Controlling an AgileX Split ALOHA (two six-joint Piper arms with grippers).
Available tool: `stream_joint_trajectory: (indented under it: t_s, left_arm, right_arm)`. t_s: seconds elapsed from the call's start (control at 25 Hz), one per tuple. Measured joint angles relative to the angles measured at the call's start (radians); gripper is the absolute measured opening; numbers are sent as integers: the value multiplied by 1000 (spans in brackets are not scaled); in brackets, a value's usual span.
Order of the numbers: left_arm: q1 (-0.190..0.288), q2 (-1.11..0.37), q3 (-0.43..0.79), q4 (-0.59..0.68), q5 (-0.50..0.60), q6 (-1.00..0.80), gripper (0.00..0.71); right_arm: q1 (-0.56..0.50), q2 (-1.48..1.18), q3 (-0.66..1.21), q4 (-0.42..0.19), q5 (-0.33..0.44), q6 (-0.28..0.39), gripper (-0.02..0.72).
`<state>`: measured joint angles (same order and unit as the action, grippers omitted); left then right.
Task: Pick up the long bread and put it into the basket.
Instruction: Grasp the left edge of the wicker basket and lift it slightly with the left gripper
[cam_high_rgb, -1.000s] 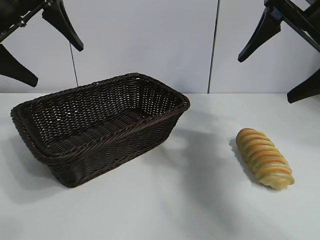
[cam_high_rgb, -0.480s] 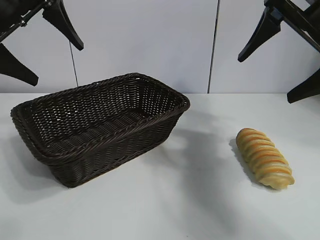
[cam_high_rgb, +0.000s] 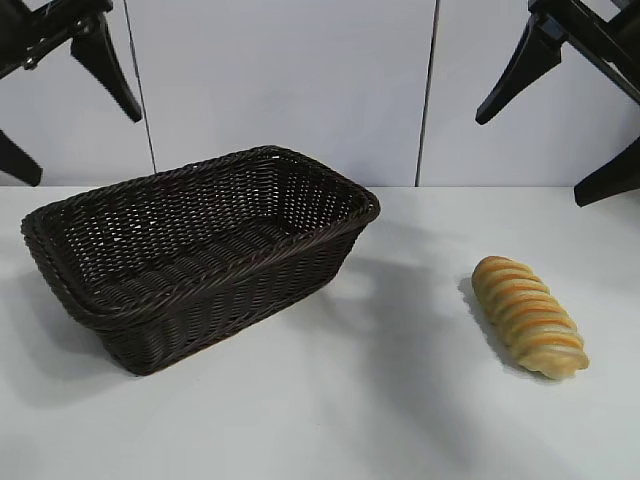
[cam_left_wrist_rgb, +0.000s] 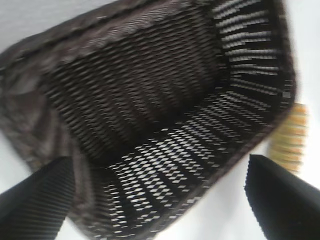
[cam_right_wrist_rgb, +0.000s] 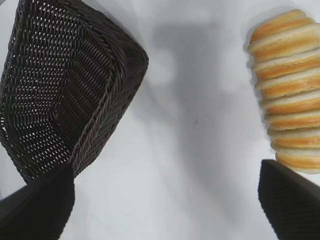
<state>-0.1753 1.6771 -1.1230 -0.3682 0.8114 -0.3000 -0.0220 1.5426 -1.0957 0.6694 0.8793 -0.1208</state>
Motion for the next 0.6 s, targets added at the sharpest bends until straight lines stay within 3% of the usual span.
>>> stream_joint_trajectory:
  t_s: [0.4,0.6]
  left_arm:
    - [-5,144,63,-223,-159,167,666]
    - [-5,193,63,-250,-185,190,631]
  right_arm:
    - [0,0,0,0,4,0,694]
    - [0,0,0,0,9,-1,694]
